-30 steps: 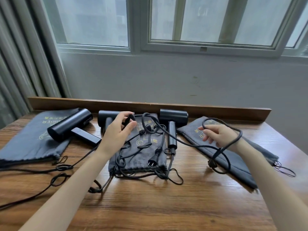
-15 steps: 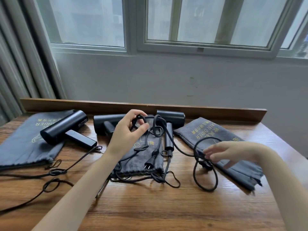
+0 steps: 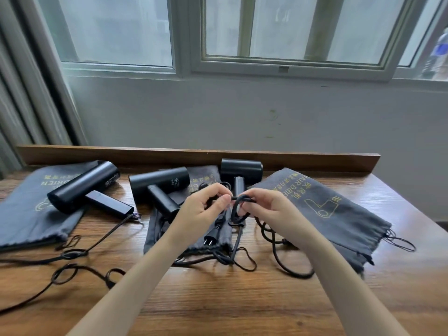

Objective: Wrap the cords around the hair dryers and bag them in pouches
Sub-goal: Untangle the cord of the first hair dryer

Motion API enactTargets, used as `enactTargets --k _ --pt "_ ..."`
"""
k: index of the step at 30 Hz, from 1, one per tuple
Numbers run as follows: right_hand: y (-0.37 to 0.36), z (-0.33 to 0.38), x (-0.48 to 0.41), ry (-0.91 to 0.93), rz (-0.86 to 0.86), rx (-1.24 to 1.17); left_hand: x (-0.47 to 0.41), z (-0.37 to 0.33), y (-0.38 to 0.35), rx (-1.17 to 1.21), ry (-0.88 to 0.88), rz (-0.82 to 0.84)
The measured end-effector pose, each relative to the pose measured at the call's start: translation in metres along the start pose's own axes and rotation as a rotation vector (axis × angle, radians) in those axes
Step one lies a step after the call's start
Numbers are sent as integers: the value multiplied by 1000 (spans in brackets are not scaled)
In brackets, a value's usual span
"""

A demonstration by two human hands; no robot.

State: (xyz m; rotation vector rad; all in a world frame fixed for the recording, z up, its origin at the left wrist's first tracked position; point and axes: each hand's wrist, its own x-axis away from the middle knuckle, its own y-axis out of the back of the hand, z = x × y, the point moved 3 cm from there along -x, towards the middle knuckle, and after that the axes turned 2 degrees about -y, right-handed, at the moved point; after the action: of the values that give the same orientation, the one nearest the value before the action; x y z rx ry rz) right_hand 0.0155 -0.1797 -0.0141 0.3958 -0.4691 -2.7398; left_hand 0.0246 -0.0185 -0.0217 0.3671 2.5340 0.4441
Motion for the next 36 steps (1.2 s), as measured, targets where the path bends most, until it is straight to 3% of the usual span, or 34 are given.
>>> enactTargets --k 5,7,11,16,20,24,27,30,33,36 --pt "6 -17 7 -126 109 58 3 0 8 16 47 -109" --pt "7 -18 10 -150 154 123 -3 5 7 44 164 -94" --pt "14 -19 11 -101 -14 321 -15 19 -1 -70 501 27" --pt "9 -21 15 -72 -105 391 -16 6 -12 -43 333 232" --pt "6 -18 13 -31 -194 370 -15 1 -27 -95 319 335" --pt "-1 -15 12 4 -246 347 -14 4 -30 -200 245 275" --pt "1 -17 11 -21 -241 359 -14 4 -23 -199 171 78" --pt "5 -19 11 -118 -106 340 -10 7 -14 100 288 -200" --pt "6 -16 12 -156 34 371 -13 18 -10 639 477 -497" --pt "13 -14 14 -173 81 347 -15 24 -10 1188 504 -644"
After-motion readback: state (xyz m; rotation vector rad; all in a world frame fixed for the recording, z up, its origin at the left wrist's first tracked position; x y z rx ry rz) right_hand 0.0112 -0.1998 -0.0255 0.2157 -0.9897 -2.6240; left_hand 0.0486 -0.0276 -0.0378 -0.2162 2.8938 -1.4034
